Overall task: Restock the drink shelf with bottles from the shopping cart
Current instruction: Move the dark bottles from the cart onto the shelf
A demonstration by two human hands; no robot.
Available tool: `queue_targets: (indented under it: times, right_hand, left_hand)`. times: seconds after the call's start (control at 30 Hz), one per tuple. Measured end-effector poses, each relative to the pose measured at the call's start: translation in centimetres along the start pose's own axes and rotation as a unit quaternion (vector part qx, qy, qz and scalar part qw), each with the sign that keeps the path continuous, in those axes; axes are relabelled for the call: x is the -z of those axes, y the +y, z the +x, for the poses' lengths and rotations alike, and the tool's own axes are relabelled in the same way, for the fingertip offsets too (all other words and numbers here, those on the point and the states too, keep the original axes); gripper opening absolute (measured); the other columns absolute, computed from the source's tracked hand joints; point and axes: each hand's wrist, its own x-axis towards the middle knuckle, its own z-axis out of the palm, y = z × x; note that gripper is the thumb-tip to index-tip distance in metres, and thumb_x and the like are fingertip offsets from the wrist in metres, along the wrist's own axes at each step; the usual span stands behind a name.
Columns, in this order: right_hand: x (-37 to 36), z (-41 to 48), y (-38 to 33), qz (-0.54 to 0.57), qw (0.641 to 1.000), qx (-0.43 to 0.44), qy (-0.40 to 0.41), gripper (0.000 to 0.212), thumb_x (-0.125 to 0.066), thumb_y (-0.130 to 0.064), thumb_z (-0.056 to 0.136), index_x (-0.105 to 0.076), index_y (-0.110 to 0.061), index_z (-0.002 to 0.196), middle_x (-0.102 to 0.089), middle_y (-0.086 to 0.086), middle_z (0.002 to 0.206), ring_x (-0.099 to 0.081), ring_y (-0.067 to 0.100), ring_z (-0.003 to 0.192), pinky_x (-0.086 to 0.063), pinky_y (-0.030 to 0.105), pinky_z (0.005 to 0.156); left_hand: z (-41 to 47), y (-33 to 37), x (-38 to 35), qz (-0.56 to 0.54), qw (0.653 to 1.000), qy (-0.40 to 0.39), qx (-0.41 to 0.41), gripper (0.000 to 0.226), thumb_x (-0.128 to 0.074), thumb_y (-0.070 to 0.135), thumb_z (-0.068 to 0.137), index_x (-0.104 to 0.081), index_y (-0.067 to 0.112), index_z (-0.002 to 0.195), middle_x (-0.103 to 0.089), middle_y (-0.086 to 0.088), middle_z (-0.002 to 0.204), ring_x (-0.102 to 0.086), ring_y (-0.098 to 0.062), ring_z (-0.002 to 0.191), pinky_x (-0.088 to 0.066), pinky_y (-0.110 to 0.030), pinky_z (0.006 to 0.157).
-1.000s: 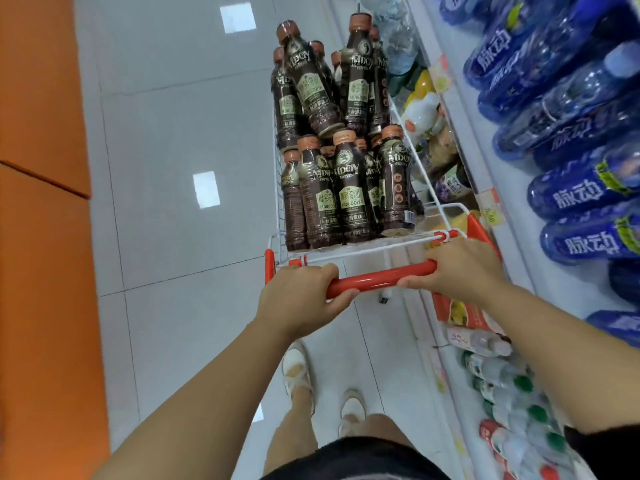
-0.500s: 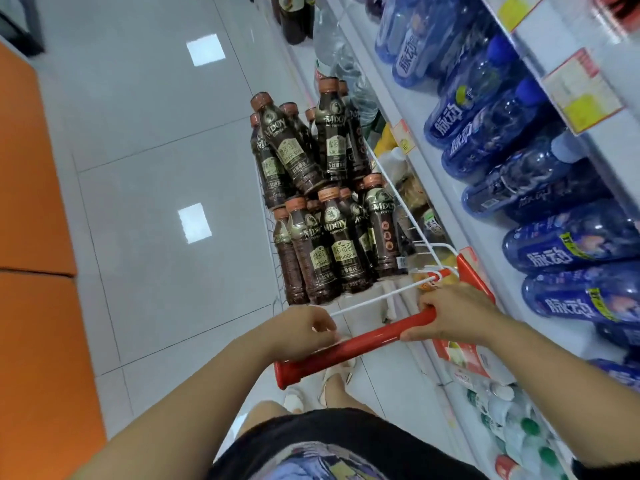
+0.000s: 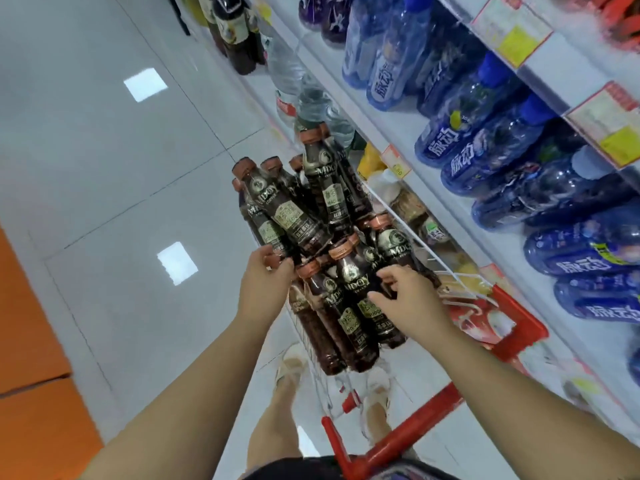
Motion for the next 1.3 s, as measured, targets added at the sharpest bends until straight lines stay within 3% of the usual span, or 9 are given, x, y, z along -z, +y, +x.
queue_targets:
  times: [0.17, 0.4, 0.53, 0.73, 0.87, 0.97, 1.17, 1.23, 1.3]
  right_hand:
    - [-2.9, 0.5, -1.5, 0.019, 0.996, -0.082, -0.028, 0.075, -0.067, -0.035, 0.082, -0.026, -0.021, 0.143, -0.040, 0.004, 0.142, -0.044, 0.024, 0.126, -0.045, 0.038, 0.095]
    - [-4.7, 0.8, -0.8, -0.029, 0.992, -0.122, -0.014, 0.076, -0.066, -0.028, 0.084, -0.022, -0.015, 0.145, -0.039, 0.008, 0.143, -0.042, 0.025, 0.128, -0.042, 0.035, 0.097]
    - [-4.8, 1.2, -0.6, -0.014, 0.993, -0.118, 0.004, 0.073, -0.066, -0.025, 0.084, -0.026, -0.014, 0.144, -0.038, 0.007, 0.145, -0.042, 0.025, 0.129, -0.040, 0.034, 0.099]
    - [-1.0, -0.9, -1.6, 0.085, 0.988, -0.122, 0.052, 0.071, -0.070, -0.035, 0.079, -0.038, -0.016, 0.139, -0.053, 0.001, 0.130, -0.050, 0.019, 0.119, -0.040, 0.030, 0.093]
    - [4.3, -4.8, -3.4, 0.309, 0.935, -0.141, 0.100, 0.026, -0.073, -0.030, 0.075, -0.065, -0.024, 0.099, -0.071, 0.000, 0.095, -0.066, 0.017, 0.084, -0.052, 0.036, 0.082]
    - [8.7, -9.3, -4.6, 0.424, 0.884, -0.141, 0.139, 0.010, -0.069, -0.030, 0.079, -0.070, -0.021, 0.082, -0.073, 0.004, 0.081, -0.069, 0.024, 0.076, -0.052, 0.045, 0.086]
    - [17.0, -21.0, -7.2, 0.571, 0.774, -0.104, 0.253, 0.012, -0.064, -0.023, 0.080, -0.064, -0.013, 0.073, -0.067, 0.004, 0.061, -0.064, 0.021, 0.054, -0.052, 0.033, 0.062]
    - [19.4, -25.7, -7.8, 0.579, 0.759, -0.075, 0.289, 0.019, -0.066, -0.031, 0.070, -0.065, -0.013, 0.077, -0.066, 0.004, 0.062, -0.063, 0.019, 0.053, -0.051, 0.030, 0.055]
    - [21.5, -29.8, -7.7, 0.582, 0.743, -0.051, 0.327, 0.030, -0.064, -0.038, 0.061, -0.065, -0.013, 0.078, -0.066, 0.004, 0.063, -0.062, 0.018, 0.052, -0.051, 0.028, 0.051]
  left_hand:
    - [5.7, 1.7, 0.8, -0.046, 0.997, -0.023, 0.056, 0.068, -0.060, 0.042, 0.087, -0.031, 0.014, 0.142, -0.051, -0.005, 0.131, -0.054, -0.022, 0.112, -0.044, -0.034, 0.092]
    - [8.7, 3.1, -2.3, -0.171, 0.976, -0.029, 0.134, 0.086, -0.071, 0.042, 0.078, -0.022, 0.012, 0.142, -0.045, 0.000, 0.132, -0.045, -0.021, 0.120, -0.036, -0.041, 0.106]
    - [8.9, 3.0, -3.5, -0.228, 0.964, 0.020, 0.135, 0.075, -0.072, 0.033, 0.079, -0.029, 0.014, 0.137, -0.050, -0.001, 0.127, -0.049, -0.018, 0.110, -0.036, -0.033, 0.100]
    - [5.1, 4.7, -1.7, -0.243, 0.969, -0.008, 0.046, 0.073, -0.070, 0.046, 0.069, -0.039, 0.028, 0.132, -0.061, 0.003, 0.116, -0.063, -0.019, 0.102, -0.051, -0.045, 0.091]
    - [-0.3, 8.5, 0.5, -0.163, 0.979, -0.119, -0.012, 0.065, -0.072, 0.042, 0.075, -0.043, 0.028, 0.131, -0.065, -0.003, 0.111, -0.070, -0.023, 0.086, -0.059, -0.045, 0.071]
    - [-6.4, 12.2, 1.4, -0.089, 0.966, -0.232, -0.065, 0.057, -0.071, 0.040, 0.077, -0.047, 0.030, 0.128, -0.065, -0.001, 0.108, -0.070, -0.020, 0.085, -0.057, -0.048, 0.078]
    - [-18.5, 19.8, 2.4, -0.037, 0.898, -0.403, -0.175, 0.011, -0.062, 0.039, 0.086, -0.057, 0.045, 0.094, -0.068, 0.029, 0.092, -0.059, 0.017, 0.077, -0.047, -0.008, 0.071]
    - [-22.3, 22.3, 3.1, -0.017, 0.865, -0.456, -0.207, 0.023, -0.053, 0.022, 0.093, -0.050, 0.042, 0.082, -0.057, 0.041, 0.057, -0.051, 0.025, 0.052, -0.038, 0.002, 0.048]
    - [-25.1, 24.4, 3.3, 0.028, 0.838, -0.487, -0.243, 0.034, -0.050, 0.011, 0.093, -0.048, 0.041, 0.077, -0.065, 0.032, 0.064, -0.048, 0.022, 0.043, -0.037, 0.000, 0.044]
